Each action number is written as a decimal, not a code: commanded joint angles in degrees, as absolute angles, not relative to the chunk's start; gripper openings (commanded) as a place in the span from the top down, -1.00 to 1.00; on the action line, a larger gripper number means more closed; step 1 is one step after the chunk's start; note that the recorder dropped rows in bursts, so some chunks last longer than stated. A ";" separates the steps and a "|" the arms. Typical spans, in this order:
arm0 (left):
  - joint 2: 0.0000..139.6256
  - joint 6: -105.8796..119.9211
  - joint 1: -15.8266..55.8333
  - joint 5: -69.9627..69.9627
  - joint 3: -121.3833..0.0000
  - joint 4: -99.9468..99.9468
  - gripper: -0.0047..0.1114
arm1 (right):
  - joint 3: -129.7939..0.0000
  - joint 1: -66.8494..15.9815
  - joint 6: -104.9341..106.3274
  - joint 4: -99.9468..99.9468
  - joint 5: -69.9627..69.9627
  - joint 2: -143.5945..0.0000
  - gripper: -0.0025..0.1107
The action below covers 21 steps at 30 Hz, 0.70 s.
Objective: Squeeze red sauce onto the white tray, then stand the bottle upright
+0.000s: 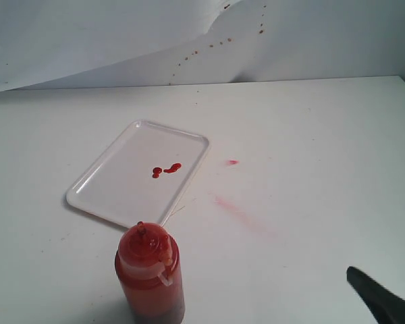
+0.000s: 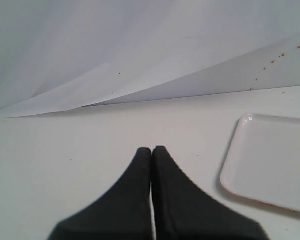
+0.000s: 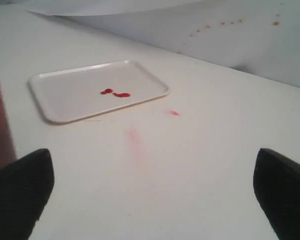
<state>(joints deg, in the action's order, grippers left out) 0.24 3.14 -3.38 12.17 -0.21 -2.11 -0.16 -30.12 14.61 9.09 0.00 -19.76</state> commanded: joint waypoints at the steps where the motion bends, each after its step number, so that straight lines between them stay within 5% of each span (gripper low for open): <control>1: 0.00 3.43 -3.64 11.76 0.00 -2.28 0.92 | 0.00 -20.06 14.73 9.47 -1.89 -14.35 -0.90; 11: 0.00 3.43 -3.64 11.76 0.00 -2.28 0.92 | 0.00 -1.81 14.71 9.47 -14.96 -0.80 -0.90; 21: 0.00 3.45 -3.64 11.76 0.00 -2.28 0.92 | 0.00 1.33 15.02 9.26 -16.11 0.00 -0.90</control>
